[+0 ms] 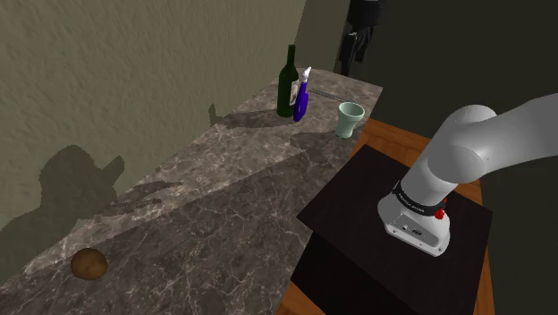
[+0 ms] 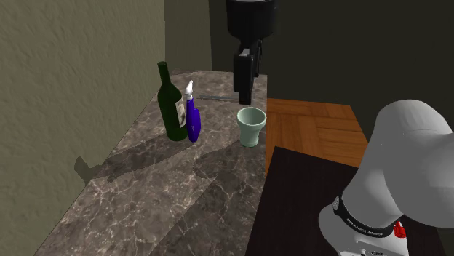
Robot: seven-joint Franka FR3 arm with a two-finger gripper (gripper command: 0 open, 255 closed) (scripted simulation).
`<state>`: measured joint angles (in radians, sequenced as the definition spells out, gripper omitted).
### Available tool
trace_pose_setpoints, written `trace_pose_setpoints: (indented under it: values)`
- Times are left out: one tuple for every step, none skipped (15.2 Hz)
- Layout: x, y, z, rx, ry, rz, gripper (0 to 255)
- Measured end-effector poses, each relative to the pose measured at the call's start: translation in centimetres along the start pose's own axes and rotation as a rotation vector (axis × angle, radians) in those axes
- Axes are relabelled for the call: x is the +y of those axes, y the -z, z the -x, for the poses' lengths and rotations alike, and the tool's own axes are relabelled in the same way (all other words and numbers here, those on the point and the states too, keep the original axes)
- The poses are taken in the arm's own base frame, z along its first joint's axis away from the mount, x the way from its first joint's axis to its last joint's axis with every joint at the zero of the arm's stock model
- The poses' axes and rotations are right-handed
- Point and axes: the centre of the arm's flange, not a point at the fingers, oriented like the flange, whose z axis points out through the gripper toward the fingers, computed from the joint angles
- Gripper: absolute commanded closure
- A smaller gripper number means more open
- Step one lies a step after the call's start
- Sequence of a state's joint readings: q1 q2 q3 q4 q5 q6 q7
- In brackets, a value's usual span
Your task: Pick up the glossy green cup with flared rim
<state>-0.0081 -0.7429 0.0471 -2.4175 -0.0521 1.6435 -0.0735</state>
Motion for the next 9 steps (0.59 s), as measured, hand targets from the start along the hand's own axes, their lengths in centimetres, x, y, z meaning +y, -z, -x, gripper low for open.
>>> trace_pose_setpoints:
  values:
    - [0.0, 0.0, 0.0, 0.000, 0.000, 0.000, 0]
    - [0.4, -0.5, 0.0, 0.002, 0.002, 0.000, 0]
    - [0.9, -1.3, 0.1, 0.004, 0.004, 0.001, 0]
    - [1.6, -2.5, 0.3, 0.008, 0.008, 0.001, 0]
    - [2.1, -3.4, 0.4, 0.012, 0.012, 0.002, 0]
    - [3.0, -4.5, 0.4, 0.015, 0.015, 0.002, 0]
    - [3.8, -5.7, 0.2, 0.018, 0.019, 0.003, 0]
    - [4.6, -6.7, 0.1, 0.023, 0.023, 0.004, 0]
    - [5.2, -7.8, 0.1, 0.027, 0.027, 0.005, 0]
